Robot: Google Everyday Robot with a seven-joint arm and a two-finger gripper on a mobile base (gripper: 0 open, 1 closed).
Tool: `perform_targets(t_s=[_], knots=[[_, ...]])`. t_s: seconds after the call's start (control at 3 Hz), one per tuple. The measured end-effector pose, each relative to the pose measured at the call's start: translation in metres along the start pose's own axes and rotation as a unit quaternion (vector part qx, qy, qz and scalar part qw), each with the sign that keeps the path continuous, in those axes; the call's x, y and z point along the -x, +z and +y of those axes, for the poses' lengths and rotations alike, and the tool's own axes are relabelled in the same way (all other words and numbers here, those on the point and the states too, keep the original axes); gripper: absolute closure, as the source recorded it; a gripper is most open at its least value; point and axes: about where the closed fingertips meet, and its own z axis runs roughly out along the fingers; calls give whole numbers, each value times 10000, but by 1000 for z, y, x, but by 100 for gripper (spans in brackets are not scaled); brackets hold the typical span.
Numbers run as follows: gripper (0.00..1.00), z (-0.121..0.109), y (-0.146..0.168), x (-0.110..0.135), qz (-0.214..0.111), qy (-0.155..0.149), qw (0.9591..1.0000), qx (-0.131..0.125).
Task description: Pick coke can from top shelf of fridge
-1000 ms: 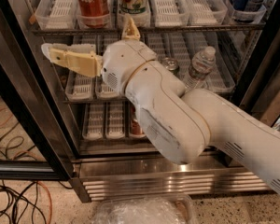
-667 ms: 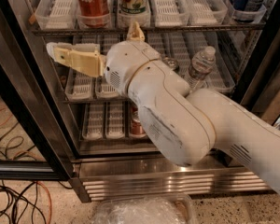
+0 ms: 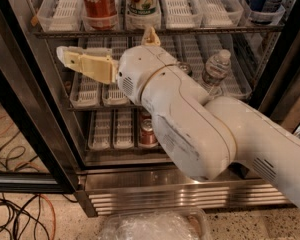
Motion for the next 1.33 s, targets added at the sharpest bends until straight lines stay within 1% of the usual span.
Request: perform_targets(t_s=[0.33,0.67,1.0,1.33], knots=[[0,4,1,-2,180,-253,9995,15],[0,2,2,1,358,-609,9975,-57],[0,-1,6,5,420,-835,9956,-86],[0,-1,6,5,421,-840,9955,-86]])
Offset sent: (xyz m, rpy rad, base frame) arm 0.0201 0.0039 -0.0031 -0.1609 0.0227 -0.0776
